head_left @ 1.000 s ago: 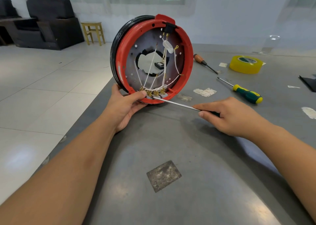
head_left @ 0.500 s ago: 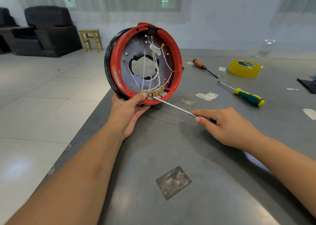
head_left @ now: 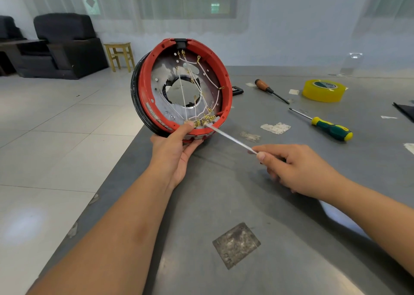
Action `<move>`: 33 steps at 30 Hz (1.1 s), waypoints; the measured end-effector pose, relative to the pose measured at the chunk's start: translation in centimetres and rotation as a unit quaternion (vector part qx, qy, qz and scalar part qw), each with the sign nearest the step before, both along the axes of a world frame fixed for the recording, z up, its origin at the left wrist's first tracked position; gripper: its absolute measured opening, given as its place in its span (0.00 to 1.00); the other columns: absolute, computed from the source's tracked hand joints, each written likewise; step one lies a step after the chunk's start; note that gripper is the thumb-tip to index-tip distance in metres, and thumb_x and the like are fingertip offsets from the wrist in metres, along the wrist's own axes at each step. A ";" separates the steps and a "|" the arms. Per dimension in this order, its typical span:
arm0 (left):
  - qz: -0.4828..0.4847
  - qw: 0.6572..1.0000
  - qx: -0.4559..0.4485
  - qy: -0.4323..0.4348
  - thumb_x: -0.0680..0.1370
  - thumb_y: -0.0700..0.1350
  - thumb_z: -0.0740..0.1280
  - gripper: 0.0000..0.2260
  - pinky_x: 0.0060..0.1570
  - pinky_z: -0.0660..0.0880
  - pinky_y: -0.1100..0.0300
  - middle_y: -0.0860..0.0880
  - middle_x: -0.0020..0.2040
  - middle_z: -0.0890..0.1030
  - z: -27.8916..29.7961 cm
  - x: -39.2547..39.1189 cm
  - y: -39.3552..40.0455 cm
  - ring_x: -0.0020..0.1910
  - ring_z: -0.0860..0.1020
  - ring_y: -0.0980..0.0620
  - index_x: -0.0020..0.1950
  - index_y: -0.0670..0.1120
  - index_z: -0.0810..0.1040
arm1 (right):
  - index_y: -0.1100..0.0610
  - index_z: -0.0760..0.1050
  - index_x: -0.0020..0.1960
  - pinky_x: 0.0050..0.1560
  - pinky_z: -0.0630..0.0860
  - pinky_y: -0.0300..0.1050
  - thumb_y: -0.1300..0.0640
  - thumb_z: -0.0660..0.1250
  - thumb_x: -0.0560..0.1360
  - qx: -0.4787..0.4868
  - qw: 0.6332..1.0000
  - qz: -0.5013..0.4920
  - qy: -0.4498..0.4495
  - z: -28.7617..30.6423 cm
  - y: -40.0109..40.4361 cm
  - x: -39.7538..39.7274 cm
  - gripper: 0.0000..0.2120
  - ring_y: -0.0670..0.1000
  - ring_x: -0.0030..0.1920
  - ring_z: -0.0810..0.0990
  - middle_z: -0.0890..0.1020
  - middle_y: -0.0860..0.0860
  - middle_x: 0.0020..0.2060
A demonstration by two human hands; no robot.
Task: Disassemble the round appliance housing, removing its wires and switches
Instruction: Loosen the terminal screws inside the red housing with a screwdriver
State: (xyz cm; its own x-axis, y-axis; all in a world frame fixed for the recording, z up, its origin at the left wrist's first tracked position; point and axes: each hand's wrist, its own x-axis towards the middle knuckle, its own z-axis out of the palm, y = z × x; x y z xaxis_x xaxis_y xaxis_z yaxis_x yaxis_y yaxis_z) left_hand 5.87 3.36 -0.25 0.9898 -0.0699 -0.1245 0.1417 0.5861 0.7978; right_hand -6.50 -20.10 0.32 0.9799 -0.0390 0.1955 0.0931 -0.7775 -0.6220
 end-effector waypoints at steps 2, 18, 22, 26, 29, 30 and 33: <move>-0.001 1.000 0.002 -0.003 0.77 0.34 0.75 0.29 0.54 0.85 0.43 0.37 0.66 0.80 -0.1 -0.1 -0.1 0.59 0.85 0.39 0.73 0.40 0.66 | 0.34 0.80 0.60 0.27 0.76 0.44 0.46 0.61 0.83 0.106 0.994 -0.005 0.029 0.0 0.2 0.5 0.12 0.46 0.24 0.72 0.77 0.47 0.27; -0.012 1.000 0.005 -0.016 0.77 0.33 0.75 0.29 0.54 0.84 0.41 0.35 0.66 0.80 -0.3 0.3 0.1 0.58 0.85 0.38 0.75 0.40 0.67 | 0.32 0.70 0.72 0.42 0.79 0.50 0.37 0.52 0.80 -0.258 0.963 -0.014 -0.079 -0.2 -1.3 -0.3 0.21 0.52 0.52 0.82 0.84 0.41 0.52; -0.013 1.000 0.001 -0.009 0.76 0.33 0.75 0.29 0.55 0.84 0.40 0.35 0.66 0.80 -0.3 0.4 0.0 0.58 0.85 0.37 0.75 0.40 0.67 | 0.31 0.69 0.72 0.42 0.78 0.49 0.35 0.49 0.80 -0.263 0.962 -0.020 -0.072 -0.4 -1.1 -0.4 0.23 0.52 0.51 0.81 0.82 0.41 0.50; -0.019 1.000 -0.004 -0.004 0.77 0.33 0.75 0.28 0.50 0.86 0.44 0.36 0.64 0.82 -0.5 0.6 0.0 0.55 0.86 0.38 0.74 0.40 0.68 | 0.32 0.68 0.72 0.41 0.78 0.49 0.34 0.47 0.79 -0.264 0.961 -0.022 -0.077 -0.6 -0.9 -0.3 0.24 0.51 0.51 0.81 0.82 0.41 0.50; -0.022 1.000 -0.010 -0.002 0.77 0.33 0.75 0.29 0.49 0.86 0.45 0.36 0.64 0.82 -0.5 0.8 0.1 0.56 0.86 0.38 0.75 0.39 0.68 | 0.32 0.68 0.72 0.40 0.78 0.49 0.34 0.46 0.79 -0.262 0.961 -0.023 -0.080 -0.6 -0.9 -0.1 0.25 0.51 0.50 0.81 0.81 0.41 0.49; -0.024 1.000 -0.012 -0.001 0.77 0.33 0.75 0.28 0.49 0.86 0.45 0.36 0.64 0.82 -0.5 0.9 0.1 0.56 0.86 0.38 0.75 0.39 0.69 | 0.32 0.68 0.72 0.40 0.78 0.49 0.34 0.47 0.79 -0.263 0.961 -0.024 -0.078 -0.7 -0.9 -0.1 0.24 0.51 0.50 0.81 0.81 0.41 0.49; -0.027 0.999 -0.018 0.000 0.77 0.33 0.74 0.28 0.51 0.85 0.43 0.36 0.65 0.82 -0.5 0.8 0.2 0.57 0.86 0.37 0.75 0.40 0.69 | 0.32 0.68 0.73 0.43 0.79 0.50 0.35 0.48 0.79 -0.262 0.962 -0.026 -0.068 -0.6 -1.0 -0.1 0.24 0.51 0.52 0.81 0.82 0.41 0.52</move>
